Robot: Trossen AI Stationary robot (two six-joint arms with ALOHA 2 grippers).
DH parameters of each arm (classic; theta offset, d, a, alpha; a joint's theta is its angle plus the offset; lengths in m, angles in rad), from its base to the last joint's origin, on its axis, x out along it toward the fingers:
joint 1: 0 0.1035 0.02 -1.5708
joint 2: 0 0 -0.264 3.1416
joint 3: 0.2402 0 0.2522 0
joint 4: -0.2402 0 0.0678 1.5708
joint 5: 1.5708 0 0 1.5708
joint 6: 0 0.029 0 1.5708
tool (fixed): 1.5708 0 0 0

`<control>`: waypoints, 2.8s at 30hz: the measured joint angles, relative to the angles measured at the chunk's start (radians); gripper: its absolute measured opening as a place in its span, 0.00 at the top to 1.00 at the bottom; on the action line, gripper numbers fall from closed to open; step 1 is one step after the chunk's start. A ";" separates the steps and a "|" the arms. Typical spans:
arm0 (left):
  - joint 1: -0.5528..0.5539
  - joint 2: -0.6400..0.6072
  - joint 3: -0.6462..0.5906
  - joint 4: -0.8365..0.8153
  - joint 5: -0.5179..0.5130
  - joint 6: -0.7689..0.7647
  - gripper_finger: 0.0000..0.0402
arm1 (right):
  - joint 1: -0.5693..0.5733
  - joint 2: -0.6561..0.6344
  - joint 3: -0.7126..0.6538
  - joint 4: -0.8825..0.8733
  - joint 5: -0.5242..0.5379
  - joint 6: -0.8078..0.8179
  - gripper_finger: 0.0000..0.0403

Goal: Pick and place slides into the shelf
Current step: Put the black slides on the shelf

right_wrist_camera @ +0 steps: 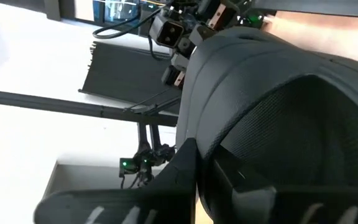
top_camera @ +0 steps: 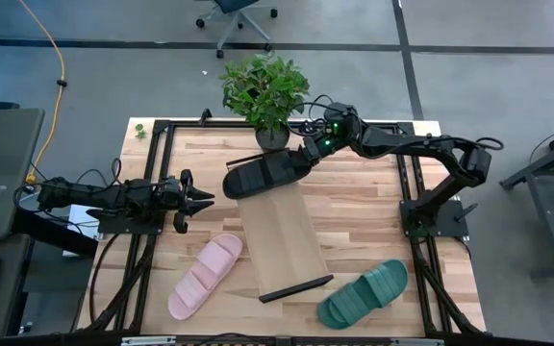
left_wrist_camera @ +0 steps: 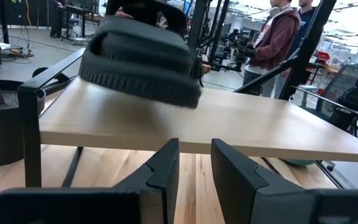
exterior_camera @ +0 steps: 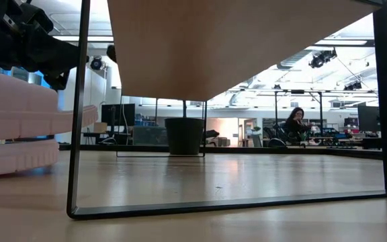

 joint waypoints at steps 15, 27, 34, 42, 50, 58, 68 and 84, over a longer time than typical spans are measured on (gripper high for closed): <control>0.000 0.000 0.000 -0.014 0.000 0.000 0.79 | 0.000 0.000 0.000 -0.046 0.045 0.009 1.00; 0.000 0.000 0.000 -0.013 0.000 0.000 0.79 | 0.000 -0.001 -0.002 -0.077 0.061 -0.011 1.00; 0.000 0.000 0.000 -0.013 0.000 0.001 0.79 | 0.000 -0.002 -0.002 -0.078 0.064 -0.016 1.00; 0.000 0.000 0.000 -0.013 0.000 0.000 0.79 | 0.000 -0.002 -0.004 -0.068 0.059 -0.017 0.94; 0.000 0.000 0.000 -0.013 0.000 0.000 0.79 | 0.000 -0.002 -0.004 -0.065 0.059 -0.015 0.84; 0.000 0.000 0.000 -0.013 0.000 0.000 0.79 | 0.000 -0.002 -0.004 -0.055 0.067 -0.010 0.81; 0.000 0.000 0.000 -0.013 0.000 0.000 0.79 | -0.001 -0.002 -0.004 -0.049 0.065 0.001 0.81; 0.000 0.000 0.000 -0.013 0.000 0.000 0.79 | -0.023 -0.005 -0.004 -0.028 0.041 0.047 0.72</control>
